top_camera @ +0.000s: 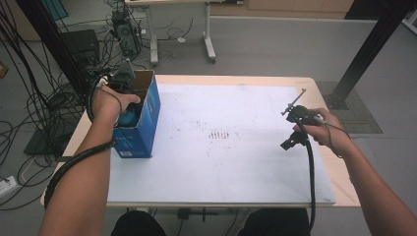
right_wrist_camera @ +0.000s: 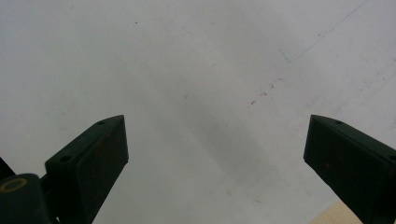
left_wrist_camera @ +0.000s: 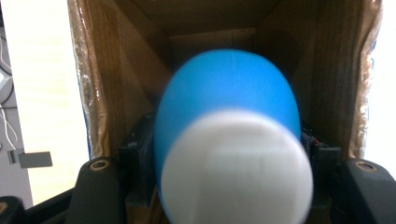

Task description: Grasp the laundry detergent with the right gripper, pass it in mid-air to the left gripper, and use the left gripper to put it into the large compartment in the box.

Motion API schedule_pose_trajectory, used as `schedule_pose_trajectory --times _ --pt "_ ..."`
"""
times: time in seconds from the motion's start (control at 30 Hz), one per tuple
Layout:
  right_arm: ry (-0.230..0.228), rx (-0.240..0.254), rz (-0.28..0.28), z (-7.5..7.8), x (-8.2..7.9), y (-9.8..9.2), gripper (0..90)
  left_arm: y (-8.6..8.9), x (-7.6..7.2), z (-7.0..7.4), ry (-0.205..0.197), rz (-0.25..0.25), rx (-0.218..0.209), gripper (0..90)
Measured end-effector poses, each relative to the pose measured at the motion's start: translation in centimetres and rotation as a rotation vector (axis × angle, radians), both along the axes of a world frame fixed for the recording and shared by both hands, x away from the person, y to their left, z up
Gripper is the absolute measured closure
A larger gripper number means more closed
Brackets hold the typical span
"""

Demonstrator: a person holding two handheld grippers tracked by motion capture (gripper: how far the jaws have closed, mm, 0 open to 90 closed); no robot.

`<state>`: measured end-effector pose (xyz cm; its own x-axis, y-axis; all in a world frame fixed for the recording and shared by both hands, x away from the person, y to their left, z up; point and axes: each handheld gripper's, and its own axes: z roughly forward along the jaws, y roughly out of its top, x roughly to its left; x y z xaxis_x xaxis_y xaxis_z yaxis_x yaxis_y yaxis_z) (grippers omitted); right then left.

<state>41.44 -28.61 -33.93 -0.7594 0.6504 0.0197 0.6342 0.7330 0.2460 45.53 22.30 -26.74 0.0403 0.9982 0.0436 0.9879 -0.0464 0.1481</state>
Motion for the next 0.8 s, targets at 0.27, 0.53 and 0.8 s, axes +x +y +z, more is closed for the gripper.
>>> schedule_pose_trajectory --times 0.27,0.53,0.8 --pt "0.000 -0.002 0.005 0.0 0.0 0.2 6.2 -0.1 0.0 0.3 0.011 0.003 0.001 34.8" --pt "0.004 -0.004 0.007 0.0 0.0 0.3 6.2 0.0 -0.1 1.2 0.021 0.004 -0.003 33.0" --pt "0.001 -0.007 0.010 0.1 0.1 0.3 6.2 0.0 -0.3 3.7 -0.001 -0.004 -0.010 32.1"
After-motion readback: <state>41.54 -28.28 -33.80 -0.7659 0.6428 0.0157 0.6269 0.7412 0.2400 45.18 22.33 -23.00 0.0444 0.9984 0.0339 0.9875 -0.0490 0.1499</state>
